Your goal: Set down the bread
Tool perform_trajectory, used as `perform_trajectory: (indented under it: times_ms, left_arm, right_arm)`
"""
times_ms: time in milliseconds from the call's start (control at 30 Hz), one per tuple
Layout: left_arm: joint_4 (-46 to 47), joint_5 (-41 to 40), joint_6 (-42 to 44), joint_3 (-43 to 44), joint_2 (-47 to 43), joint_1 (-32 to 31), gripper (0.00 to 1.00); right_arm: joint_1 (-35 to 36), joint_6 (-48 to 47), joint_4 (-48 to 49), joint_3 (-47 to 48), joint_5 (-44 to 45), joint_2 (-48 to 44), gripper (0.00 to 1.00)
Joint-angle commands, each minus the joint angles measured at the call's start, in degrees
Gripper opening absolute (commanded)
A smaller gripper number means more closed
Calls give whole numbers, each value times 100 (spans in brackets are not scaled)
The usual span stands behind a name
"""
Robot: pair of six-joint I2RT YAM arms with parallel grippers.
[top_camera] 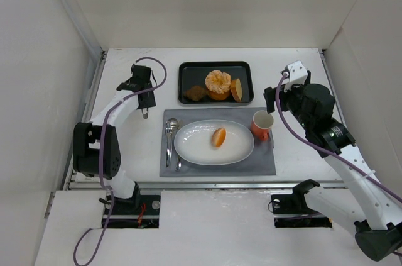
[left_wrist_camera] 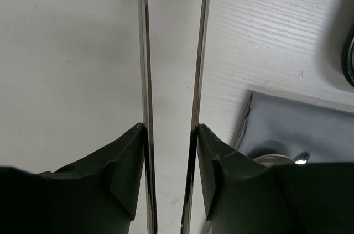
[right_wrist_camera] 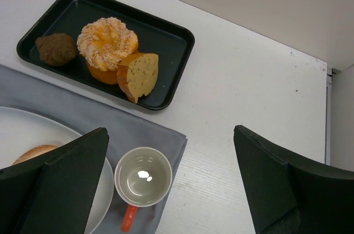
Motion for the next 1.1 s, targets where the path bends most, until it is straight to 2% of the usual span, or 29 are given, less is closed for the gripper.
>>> perform_trajectory:
  times_ms: [0, 133, 300, 333, 567, 667, 733, 767, 833, 900, 1067]
  left_arm:
    - [366, -3, 110, 1, 153, 62, 36]
    - [428, -3, 110, 1, 505, 185, 36]
    - [314, -134, 172, 115, 1024, 185, 44]
    - [314, -135, 172, 115, 1112, 185, 49]
    - [261, -83, 172, 115, 1227, 185, 54]
    - [261, -82, 172, 115, 1227, 185, 64]
    - [261, -30, 172, 45, 1087, 185, 74]
    - [261, -30, 172, -33, 991, 185, 87]
    - [331, 40, 119, -174, 604, 185, 100]
    - [383, 216, 119, -280, 262, 185, 100]
    - [585, 638, 67, -667, -1486, 124, 100]
  right_arm:
    - [36, -9, 233, 55, -80, -98, 100]
    - [36, -9, 233, 55, -80, -98, 100]
    - [36, -9, 233, 55, -80, -98, 100]
    - [36, -9, 233, 55, -80, -98, 100]
    - [36, -9, 233, 55, -80, -98, 100]
    - [36, -9, 233, 55, -80, -98, 100]
    - [36, -9, 233, 55, -80, -98, 100]
    - [36, -9, 233, 55, -80, -98, 100]
    - [36, -9, 233, 55, -80, -98, 100]
    - [36, -9, 181, 55, -80, -98, 100]
    - [36, -62, 66, 55, -230, 86, 100]
